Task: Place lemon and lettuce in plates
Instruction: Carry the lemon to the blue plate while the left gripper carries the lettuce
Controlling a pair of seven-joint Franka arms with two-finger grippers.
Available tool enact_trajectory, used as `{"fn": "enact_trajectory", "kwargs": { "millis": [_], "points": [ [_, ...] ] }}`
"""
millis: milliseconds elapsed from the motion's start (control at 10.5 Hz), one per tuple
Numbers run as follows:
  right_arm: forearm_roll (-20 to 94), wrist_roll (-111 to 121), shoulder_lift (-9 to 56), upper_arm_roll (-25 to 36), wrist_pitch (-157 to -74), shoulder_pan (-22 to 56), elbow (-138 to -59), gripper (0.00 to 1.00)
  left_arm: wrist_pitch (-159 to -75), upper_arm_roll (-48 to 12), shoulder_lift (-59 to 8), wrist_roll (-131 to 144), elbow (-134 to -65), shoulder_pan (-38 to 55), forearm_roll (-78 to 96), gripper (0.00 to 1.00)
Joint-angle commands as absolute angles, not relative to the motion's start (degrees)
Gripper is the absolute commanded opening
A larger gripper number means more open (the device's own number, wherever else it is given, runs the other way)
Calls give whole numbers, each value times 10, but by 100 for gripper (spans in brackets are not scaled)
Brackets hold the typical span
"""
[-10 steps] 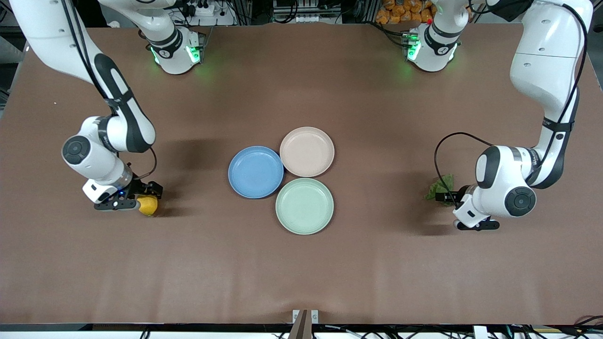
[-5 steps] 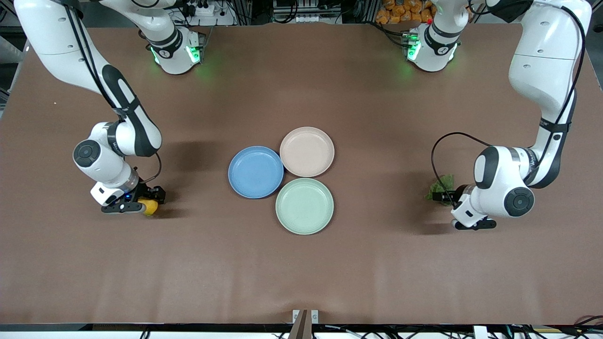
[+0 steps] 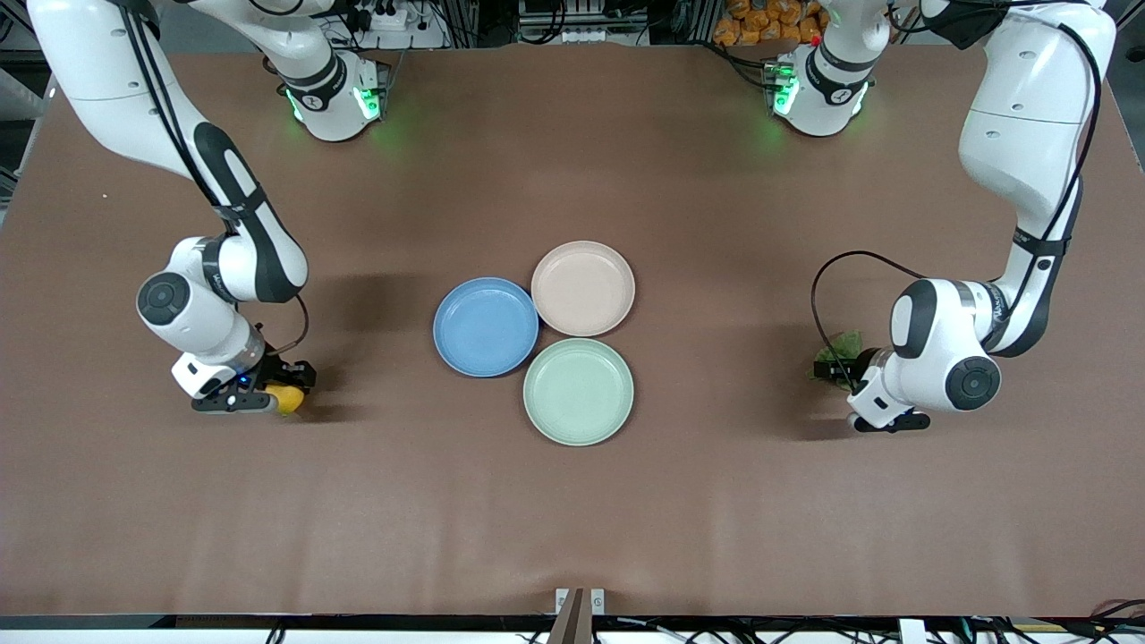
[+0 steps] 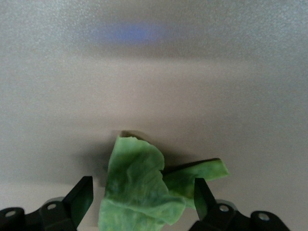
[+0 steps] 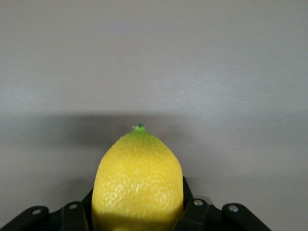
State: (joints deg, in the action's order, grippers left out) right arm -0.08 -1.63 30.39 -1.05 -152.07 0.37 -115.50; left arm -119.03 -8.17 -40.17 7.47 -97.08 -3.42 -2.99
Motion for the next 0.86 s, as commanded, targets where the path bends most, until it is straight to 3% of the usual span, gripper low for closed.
{"fn": "enact_trajectory", "kwargs": {
  "millis": [0,190,381,762],
  "points": [
    [-1,-133,301,-49,-1479,26,-1117,0,-1193,-83,-394,69,-978,-33,-16,32],
    [-6,-229,297,-91,-1451,43,-1098,0,-1179,-90,-387,70,-976,-34,-5,11],
    [-9,-318,298,-126,-1436,66,-1084,0,-1157,-91,-374,99,-973,-30,2,0],
    [-48,-461,299,-193,-1436,86,-1089,0,-1068,-144,-350,216,-936,-27,2,0]
  ]
}}
